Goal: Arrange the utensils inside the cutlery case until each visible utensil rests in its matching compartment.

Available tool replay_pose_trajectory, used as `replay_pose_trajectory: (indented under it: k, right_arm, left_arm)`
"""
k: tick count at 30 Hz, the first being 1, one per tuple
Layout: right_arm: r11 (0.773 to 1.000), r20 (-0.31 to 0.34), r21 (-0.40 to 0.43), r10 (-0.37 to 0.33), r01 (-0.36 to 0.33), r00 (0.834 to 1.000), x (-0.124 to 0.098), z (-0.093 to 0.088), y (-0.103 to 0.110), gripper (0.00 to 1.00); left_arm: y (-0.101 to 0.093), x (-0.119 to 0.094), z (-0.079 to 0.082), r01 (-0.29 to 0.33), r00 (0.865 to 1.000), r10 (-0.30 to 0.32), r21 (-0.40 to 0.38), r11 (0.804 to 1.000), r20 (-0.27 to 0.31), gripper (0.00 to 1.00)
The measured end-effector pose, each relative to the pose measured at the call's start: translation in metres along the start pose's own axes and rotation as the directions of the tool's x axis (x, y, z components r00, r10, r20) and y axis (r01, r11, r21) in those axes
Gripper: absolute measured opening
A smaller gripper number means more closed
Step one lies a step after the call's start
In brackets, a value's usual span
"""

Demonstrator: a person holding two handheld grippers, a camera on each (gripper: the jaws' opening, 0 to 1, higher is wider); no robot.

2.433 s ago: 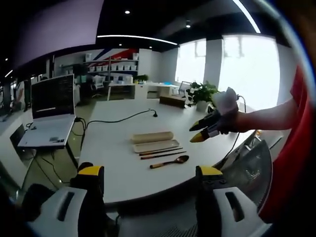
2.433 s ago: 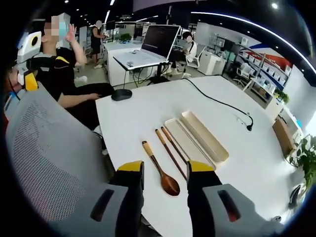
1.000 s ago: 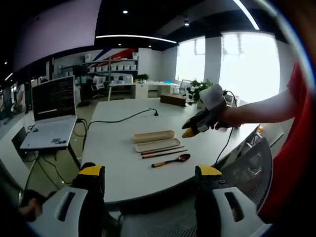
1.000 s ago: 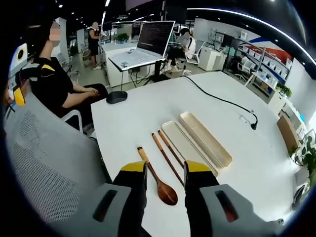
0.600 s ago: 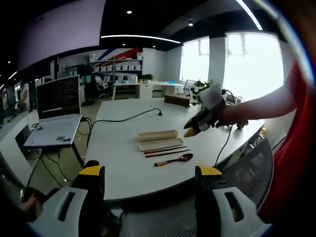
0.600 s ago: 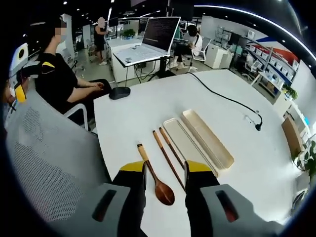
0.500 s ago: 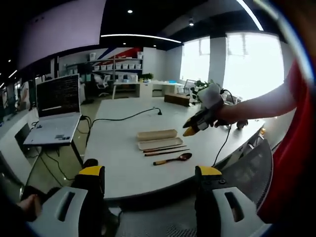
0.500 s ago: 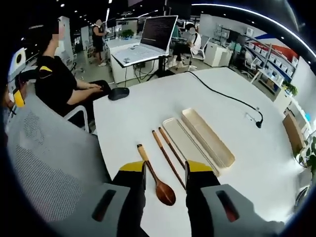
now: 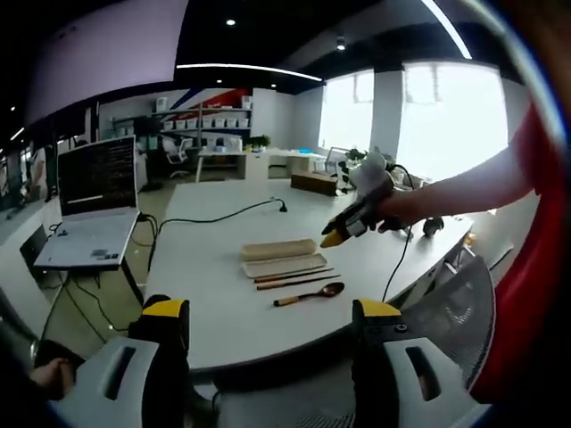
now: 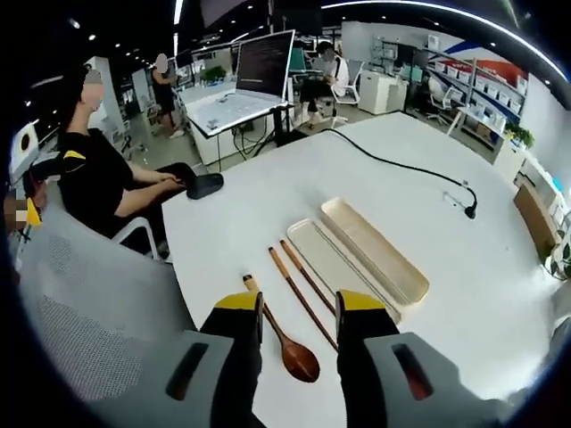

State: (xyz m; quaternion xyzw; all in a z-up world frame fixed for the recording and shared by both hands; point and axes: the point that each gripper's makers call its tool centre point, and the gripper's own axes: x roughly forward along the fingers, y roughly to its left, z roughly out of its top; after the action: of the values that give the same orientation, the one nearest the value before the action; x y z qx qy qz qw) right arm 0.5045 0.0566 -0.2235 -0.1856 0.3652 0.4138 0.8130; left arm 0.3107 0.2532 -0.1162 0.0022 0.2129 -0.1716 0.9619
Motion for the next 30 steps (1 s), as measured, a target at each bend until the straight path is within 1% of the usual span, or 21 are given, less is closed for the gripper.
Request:
replay_pose_trajectory:
  k: [2,5,8,12,18,24,28,30]
  right_arm:
    - [1.0,-0.003,0.006,0.006,-0.006,1.0,0.002,-0.004,0.002,0.3]
    - [1.0,-0.01,0.02,0.01,-0.009,1.0,0.004,-0.011,0.008,0.29]
    - [1.0,-0.021,0.025,0.013,-0.013,1.0,0.007,-0.017,0.011,0.29]
    - [1.0,-0.043,0.013,0.01,-0.01,0.999,0.011,-0.024,0.009,0.29]
    - [1.0,-0.081,-0.016,0.007,-0.008,0.997,0.015,-0.032,0.004,0.25]
    - [0.999,-0.091,-0.034,0.008,-0.011,0.996,0.015,-0.033,0.004,0.25]
    - [0.999,-0.094,-0.041,0.008,-0.011,0.996,0.017,-0.031,0.002,0.24]
    - [0.998,-0.094,-0.059,0.005,-0.01,0.996,0.016,-0.029,0.002,0.24]
  left_arm:
    - [-0.001,0.0,0.003,0.009,1.0,-0.009,-0.005,1.0,0.012,0.76]
    - [0.0,0.002,0.0,0.017,1.0,-0.017,0.02,1.0,-0.007,0.76]
    - [0.002,0.001,0.003,0.019,1.0,-0.019,0.029,0.999,-0.001,0.76]
    - [0.005,0.001,0.002,0.018,1.0,-0.018,0.014,1.0,-0.004,0.76]
    - [0.005,0.001,-0.003,0.028,0.999,-0.028,0.028,0.999,-0.021,0.75]
    - [0.006,0.002,-0.005,0.025,1.0,-0.025,0.012,1.0,-0.019,0.74]
    - [0.004,0.003,-0.006,0.034,0.999,-0.033,0.02,0.999,-0.024,0.74]
    - [0.004,0.003,-0.005,0.035,0.999,-0.035,0.019,0.999,-0.02,0.74]
